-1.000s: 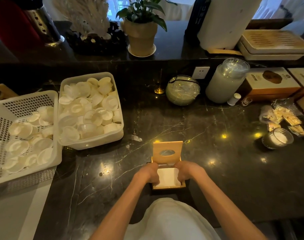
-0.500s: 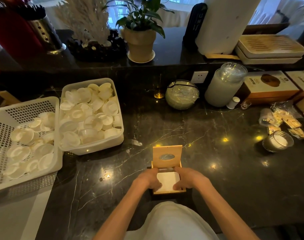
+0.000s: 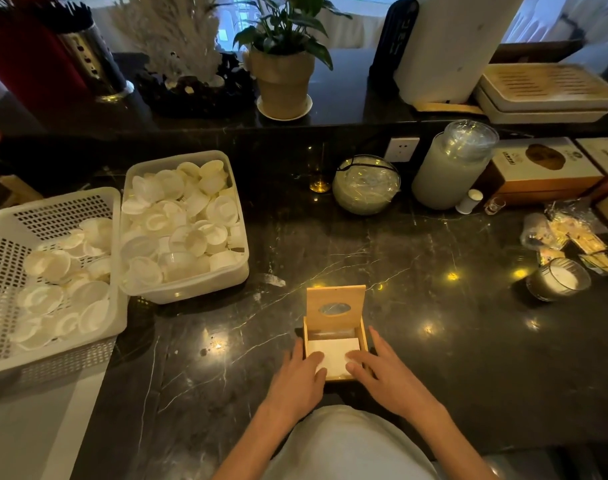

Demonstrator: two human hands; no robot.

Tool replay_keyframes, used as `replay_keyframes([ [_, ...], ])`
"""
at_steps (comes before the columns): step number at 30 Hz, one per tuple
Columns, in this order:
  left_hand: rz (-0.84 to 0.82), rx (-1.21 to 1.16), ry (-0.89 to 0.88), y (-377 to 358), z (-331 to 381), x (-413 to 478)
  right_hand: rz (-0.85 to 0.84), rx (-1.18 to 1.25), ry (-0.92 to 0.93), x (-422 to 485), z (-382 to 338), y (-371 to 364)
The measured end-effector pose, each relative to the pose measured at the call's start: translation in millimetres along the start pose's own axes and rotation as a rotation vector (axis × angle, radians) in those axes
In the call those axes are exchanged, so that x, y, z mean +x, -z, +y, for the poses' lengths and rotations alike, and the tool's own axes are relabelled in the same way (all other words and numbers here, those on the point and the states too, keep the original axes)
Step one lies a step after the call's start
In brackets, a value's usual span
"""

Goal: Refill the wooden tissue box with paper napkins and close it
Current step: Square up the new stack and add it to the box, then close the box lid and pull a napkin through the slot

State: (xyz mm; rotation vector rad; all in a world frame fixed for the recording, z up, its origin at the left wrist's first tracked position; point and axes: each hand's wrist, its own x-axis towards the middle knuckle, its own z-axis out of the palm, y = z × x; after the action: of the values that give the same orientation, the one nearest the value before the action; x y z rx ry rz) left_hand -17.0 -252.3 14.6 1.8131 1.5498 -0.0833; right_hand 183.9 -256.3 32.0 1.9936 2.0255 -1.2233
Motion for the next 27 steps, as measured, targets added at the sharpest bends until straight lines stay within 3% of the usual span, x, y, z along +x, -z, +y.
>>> replay_keyframes([
  [5, -0.073, -0.065, 0.009, 0.9, -7.5, -5.7, 0.023, 0.058, 0.034, -2.8, 7.8, -5.8],
  [7, 0.009, -0.221, 0.023, 7.9, -5.9, -9.4, 0.064, 0.355, 0.010, -4.4, 3.2, -2.9],
  [9, 0.079, -0.493, 0.067, 18.6, 0.2, -10.0, 0.091, 0.855, -0.095, -0.7, 0.5, 3.7],
  [11, 0.049, -0.847, 0.120, 26.2, 5.4, -5.4, 0.039, 1.258, -0.185, 5.7, 2.2, 8.5],
  [13, -0.049, -1.188, 0.185, 27.1, 6.9, 0.4, -0.044, 1.418, -0.226, 12.4, 4.6, 8.9],
  [18, -0.196, -1.306, 0.202, 24.5, 2.1, 5.4, -0.131, 1.406, -0.219, 18.1, 3.8, 9.8],
  [27, -0.174, -1.412, 0.167, 47.6, 5.6, 28.5, -0.111, 1.235, -0.108, 40.9, -2.0, 24.0],
])
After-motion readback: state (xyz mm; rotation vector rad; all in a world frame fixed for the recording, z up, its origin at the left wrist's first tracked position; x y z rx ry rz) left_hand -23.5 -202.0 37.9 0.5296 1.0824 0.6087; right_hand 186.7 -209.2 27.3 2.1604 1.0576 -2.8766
